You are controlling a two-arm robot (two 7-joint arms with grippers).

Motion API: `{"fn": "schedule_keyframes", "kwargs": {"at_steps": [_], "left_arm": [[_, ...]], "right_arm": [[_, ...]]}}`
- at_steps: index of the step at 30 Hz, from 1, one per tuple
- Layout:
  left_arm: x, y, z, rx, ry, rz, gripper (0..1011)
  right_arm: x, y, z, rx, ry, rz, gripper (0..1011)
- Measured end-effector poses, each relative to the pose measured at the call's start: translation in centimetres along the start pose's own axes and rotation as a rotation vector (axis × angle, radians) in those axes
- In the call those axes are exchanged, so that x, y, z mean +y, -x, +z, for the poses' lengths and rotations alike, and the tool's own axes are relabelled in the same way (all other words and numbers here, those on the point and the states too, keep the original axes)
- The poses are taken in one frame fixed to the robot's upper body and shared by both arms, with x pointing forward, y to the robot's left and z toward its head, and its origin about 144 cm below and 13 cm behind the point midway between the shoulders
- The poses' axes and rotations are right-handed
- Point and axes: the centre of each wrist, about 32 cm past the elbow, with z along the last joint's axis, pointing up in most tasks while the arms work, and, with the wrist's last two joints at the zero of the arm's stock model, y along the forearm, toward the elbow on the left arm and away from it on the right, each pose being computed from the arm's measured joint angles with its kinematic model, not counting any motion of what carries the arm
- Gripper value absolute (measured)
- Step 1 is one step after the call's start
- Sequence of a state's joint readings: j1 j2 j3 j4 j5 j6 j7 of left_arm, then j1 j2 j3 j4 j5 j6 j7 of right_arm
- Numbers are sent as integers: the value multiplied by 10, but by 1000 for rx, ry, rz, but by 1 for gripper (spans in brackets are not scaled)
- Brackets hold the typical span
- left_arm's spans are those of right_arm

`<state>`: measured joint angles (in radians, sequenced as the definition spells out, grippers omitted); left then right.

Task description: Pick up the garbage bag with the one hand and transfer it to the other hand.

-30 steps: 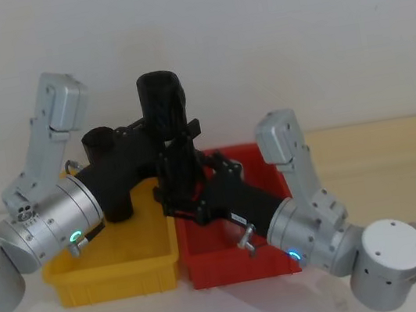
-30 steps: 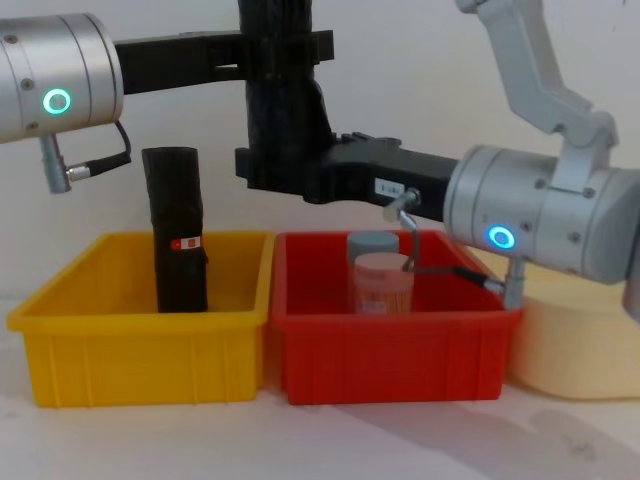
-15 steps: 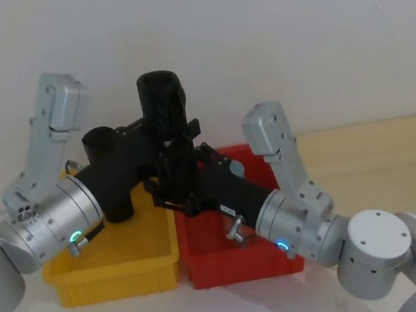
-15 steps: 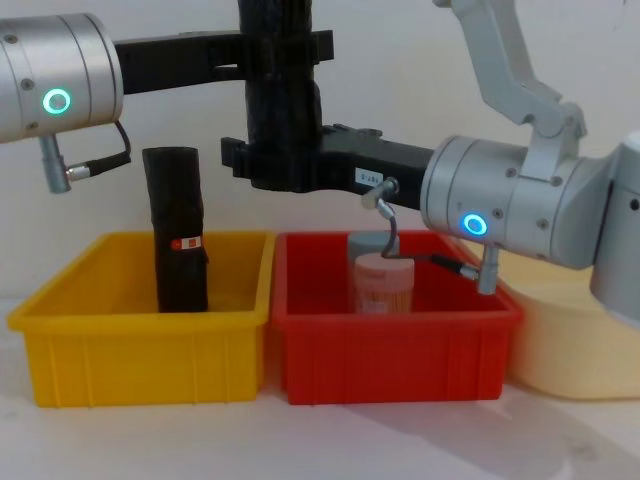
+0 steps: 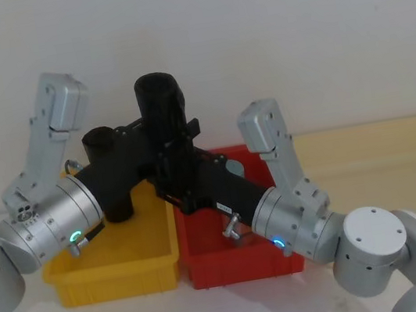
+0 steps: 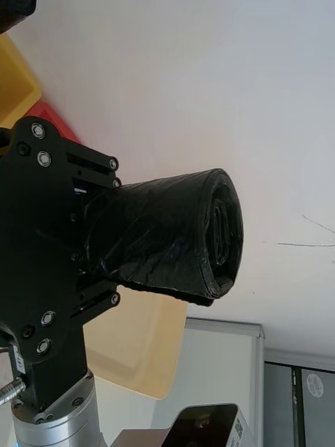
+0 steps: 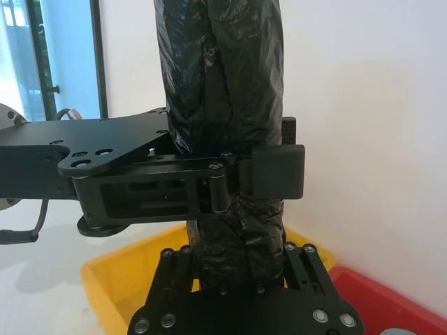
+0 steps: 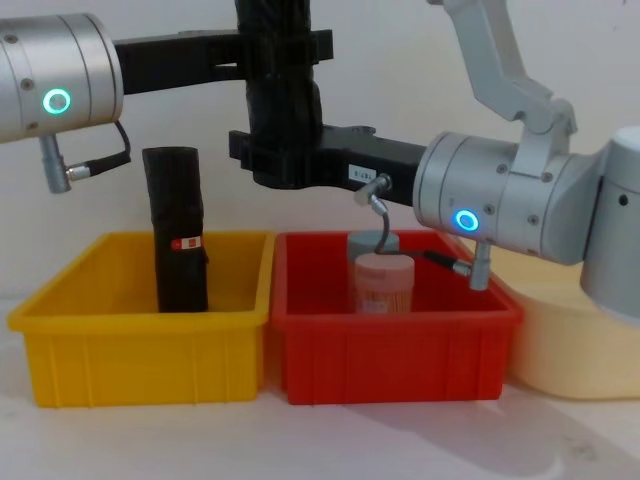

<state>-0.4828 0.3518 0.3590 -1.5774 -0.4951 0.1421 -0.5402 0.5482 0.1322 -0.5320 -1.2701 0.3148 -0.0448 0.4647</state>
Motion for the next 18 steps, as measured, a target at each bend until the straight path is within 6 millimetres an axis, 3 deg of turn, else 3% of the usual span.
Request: {"fn": "schedule_keyframes", "kwargs": {"at_steps": [11, 15, 18], "left_arm": [[0, 0, 0, 0, 0, -1, 466], [0, 0, 0, 0, 0, -1, 609], [0, 0, 0, 0, 0, -1, 662]], "right_arm": [[1, 0, 0, 0, 0, 1, 529], [1, 0, 0, 1, -1, 1, 529], [1, 0, 0, 4, -1, 0, 529]]}}
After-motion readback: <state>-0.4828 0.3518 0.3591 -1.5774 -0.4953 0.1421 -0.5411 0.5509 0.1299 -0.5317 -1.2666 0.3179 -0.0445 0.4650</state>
